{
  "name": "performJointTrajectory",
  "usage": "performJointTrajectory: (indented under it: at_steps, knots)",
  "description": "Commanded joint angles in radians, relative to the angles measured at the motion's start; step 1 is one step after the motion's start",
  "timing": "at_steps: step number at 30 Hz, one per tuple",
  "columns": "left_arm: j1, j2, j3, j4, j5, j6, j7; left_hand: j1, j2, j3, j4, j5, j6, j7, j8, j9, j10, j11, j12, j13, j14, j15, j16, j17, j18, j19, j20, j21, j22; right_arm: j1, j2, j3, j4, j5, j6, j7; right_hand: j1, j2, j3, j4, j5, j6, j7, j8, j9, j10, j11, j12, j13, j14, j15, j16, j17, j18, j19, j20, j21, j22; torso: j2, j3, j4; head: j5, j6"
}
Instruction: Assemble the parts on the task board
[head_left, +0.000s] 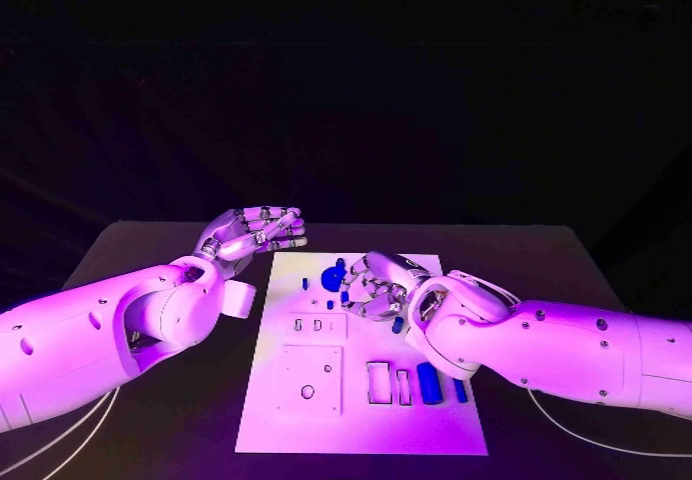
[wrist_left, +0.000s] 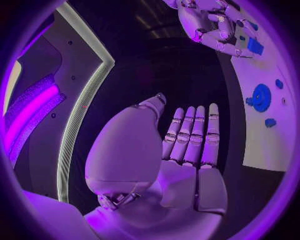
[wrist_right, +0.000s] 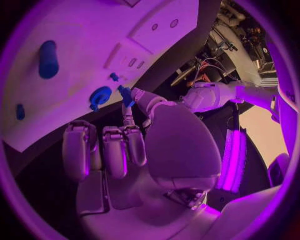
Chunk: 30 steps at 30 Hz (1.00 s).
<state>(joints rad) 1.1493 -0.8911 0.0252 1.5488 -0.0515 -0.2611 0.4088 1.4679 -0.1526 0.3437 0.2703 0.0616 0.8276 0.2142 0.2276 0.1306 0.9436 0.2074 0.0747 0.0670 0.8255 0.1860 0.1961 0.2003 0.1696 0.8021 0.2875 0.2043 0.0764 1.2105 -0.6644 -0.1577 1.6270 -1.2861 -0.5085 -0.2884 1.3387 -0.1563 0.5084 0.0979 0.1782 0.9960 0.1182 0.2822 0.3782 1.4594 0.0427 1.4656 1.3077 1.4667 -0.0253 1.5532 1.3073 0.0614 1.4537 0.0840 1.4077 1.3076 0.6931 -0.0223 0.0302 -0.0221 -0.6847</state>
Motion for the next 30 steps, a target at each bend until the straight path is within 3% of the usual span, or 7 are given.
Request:
performJointTrajectory:
  at_steps: [1, 15, 24, 30]
  knots:
    - [0.001, 0.006, 0.000, -0.003, -0.014, 0.018, -0.005, 0.009, 0.003, -0.006, 0.002, -0.004, -0.005, 0.045, -0.003, -0.001, 0.000, 0.006, -0.005, 0.001, -0.001, -0.003, 0.008, 0.003, 0.008, -0.004, 0.000, -0.002, -0.001, -0.016, 0.024, -0.001, -0.006, -0.084, 0.017, -0.066, -0.001, 0.008, 0.005, 0.002, 0.004, 0.002, -0.003, 0.019, 0.027, -0.003, -0.006, -0.006, 0.115, 0.092, -0.004, 0.004, 0.206, -0.013, 0.002, -0.005, 0.003, 0.104, 0.000, 0.0004, 0.0018, 0.001, -0.005]
    - [0.001, 0.013, -0.002, -0.009, -0.034, 0.026, -0.012, 0.011, 0.004, -0.005, 0.000, -0.003, -0.005, 0.044, -0.003, -0.001, 0.000, 0.005, -0.005, 0.001, 0.002, -0.004, 0.010, 0.004, 0.009, -0.002, -0.001, -0.001, 0.000, -0.069, 0.113, -0.007, -0.070, -0.148, 0.024, -0.089, -0.019, 0.006, 0.004, 0.007, 0.003, -0.001, -0.003, 0.025, 0.030, -0.001, -0.006, -0.005, 0.116, 0.092, -0.005, 0.004, 0.205, -0.012, 0.001, -0.006, 0.000, 0.102, 0.001, 0.0000, 0.0027, 0.006, -0.015]
    - [0.001, 0.015, -0.002, -0.011, -0.035, 0.029, -0.013, 0.011, 0.004, -0.005, 0.001, -0.003, -0.004, 0.044, -0.002, -0.001, 0.000, 0.005, -0.005, 0.001, 0.003, -0.004, 0.011, 0.004, 0.009, -0.002, -0.001, -0.001, 0.000, -0.083, 0.136, -0.008, -0.088, -0.159, 0.032, -0.093, -0.022, 0.005, 0.003, 0.008, 0.003, -0.001, -0.003, 0.026, 0.030, -0.001, -0.006, -0.005, 0.116, 0.092, -0.005, 0.004, 0.205, -0.012, 0.001, -0.006, -0.001, 0.102, 0.002, 0.0006, -0.0001, 0.011, -0.020]
    - [0.001, 0.015, -0.003, -0.011, -0.035, 0.030, -0.013, 0.011, 0.004, -0.005, 0.001, -0.003, -0.004, 0.044, -0.002, -0.001, 0.000, 0.005, -0.005, 0.001, 0.003, -0.004, 0.011, 0.004, 0.009, -0.002, -0.001, -0.001, 0.000, -0.087, 0.142, -0.009, -0.098, -0.170, 0.033, -0.100, -0.026, 0.002, 0.002, 0.009, 0.003, -0.003, -0.003, 0.027, 0.031, -0.002, -0.006, -0.006, 0.115, 0.092, -0.005, 0.004, 0.204, -0.012, 0.000, -0.006, -0.003, 0.101, 0.002, 0.0004, 0.0023, 0.010, -0.022]
